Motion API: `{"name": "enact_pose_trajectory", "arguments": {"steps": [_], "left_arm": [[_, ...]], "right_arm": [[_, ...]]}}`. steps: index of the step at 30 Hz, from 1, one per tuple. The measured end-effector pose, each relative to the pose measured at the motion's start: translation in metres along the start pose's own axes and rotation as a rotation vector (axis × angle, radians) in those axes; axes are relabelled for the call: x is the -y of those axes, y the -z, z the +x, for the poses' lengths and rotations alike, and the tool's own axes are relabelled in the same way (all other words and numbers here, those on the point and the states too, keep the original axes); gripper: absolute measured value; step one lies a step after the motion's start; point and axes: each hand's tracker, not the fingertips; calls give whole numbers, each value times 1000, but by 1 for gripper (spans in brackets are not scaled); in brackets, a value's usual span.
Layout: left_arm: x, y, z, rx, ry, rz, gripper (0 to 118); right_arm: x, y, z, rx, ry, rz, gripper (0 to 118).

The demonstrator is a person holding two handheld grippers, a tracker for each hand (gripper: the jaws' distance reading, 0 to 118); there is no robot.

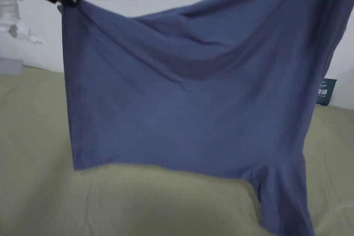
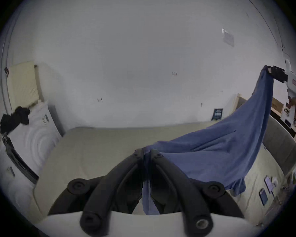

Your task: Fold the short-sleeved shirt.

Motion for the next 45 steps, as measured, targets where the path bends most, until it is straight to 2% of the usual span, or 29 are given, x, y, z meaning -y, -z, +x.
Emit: {"name": "enact_pose_trajectory", "arguments": {"steps": [1, 3, 7, 11, 16, 20, 26, 37, 41, 45], "left_arm": [[-10, 2, 0, -26, 14, 19, 6], [-32, 10, -7, -58, 1, 79, 6], [-50, 19, -15, -57, 2, 73, 6], [-35, 16, -15, -31, 48, 101, 6], [22, 16, -10, 41, 37, 103, 6], [88, 17, -10, 95, -15, 37, 6], [183, -6, -24, 115, -63, -45, 6], [279, -81, -46, 197, -54, -166, 6], [305, -100, -48, 248, -48, -185, 6], [330, -117, -53, 297, -43, -210, 6]], "right_arm": [[-8, 2, 0, 6, -19, 23, 6], [-28, 4, 6, 7, 1, 63, 6], [-47, 1, 17, 29, 27, 107, 6], [-34, -10, 18, -35, 33, 94, 6], [29, -43, -10, -160, 32, -22, 6], [93, -77, -33, -230, 68, -104, 6], [160, -127, -40, -370, 100, -179, 6], [223, -234, -21, -493, 178, -273, 6], [253, -261, -12, -474, 188, -345, 6], [290, -284, 2, -458, 259, -443, 7]]}}
